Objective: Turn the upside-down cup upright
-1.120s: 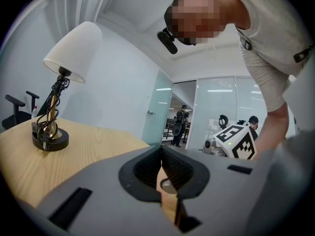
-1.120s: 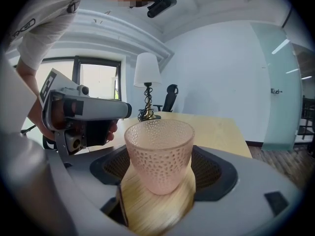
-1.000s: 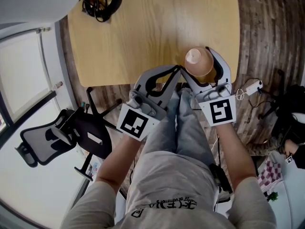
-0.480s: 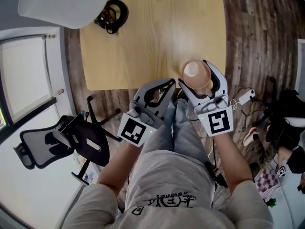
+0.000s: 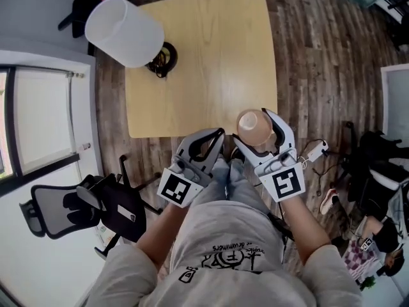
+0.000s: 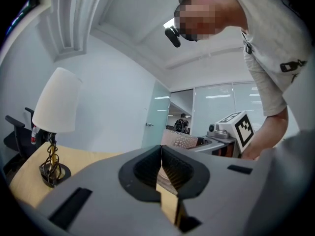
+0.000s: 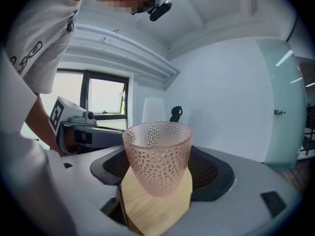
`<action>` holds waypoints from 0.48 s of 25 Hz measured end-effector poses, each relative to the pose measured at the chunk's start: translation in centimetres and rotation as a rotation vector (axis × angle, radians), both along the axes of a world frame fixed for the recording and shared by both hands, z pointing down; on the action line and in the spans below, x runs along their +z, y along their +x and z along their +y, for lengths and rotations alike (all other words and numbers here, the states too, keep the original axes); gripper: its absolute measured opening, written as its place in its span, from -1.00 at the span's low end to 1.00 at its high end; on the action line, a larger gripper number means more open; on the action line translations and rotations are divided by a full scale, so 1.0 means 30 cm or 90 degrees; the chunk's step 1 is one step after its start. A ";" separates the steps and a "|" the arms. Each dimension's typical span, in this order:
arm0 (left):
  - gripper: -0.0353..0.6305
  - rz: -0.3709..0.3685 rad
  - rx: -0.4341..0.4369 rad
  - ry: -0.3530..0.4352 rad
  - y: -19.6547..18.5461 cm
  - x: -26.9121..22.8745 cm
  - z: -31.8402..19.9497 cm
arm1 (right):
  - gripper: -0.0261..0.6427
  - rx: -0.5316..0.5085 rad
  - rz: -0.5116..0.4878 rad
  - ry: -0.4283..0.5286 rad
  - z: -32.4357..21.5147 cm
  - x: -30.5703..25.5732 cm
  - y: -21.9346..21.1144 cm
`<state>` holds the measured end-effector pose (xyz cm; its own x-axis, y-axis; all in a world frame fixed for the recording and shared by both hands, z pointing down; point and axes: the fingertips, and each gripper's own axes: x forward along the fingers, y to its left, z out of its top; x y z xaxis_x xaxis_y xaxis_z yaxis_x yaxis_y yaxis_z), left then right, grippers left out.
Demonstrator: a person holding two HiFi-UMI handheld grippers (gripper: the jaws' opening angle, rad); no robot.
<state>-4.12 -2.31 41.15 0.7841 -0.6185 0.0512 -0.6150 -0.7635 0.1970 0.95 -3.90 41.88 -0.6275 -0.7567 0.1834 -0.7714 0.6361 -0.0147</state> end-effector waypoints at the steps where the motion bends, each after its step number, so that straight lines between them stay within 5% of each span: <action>1: -0.87 0.002 -0.001 0.007 0.005 -0.029 0.000 | 0.15 -0.005 -0.002 0.006 0.003 -0.030 0.001; 12: -0.87 0.003 0.014 0.037 0.037 -0.236 0.103 | 0.15 -0.009 -0.013 0.016 0.132 -0.273 0.013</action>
<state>-3.02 0.79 34.08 0.7982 -0.6023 0.0119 -0.5965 -0.7876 0.1546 1.35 0.06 33.71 -0.6413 -0.7523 0.1507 -0.7624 0.6470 -0.0145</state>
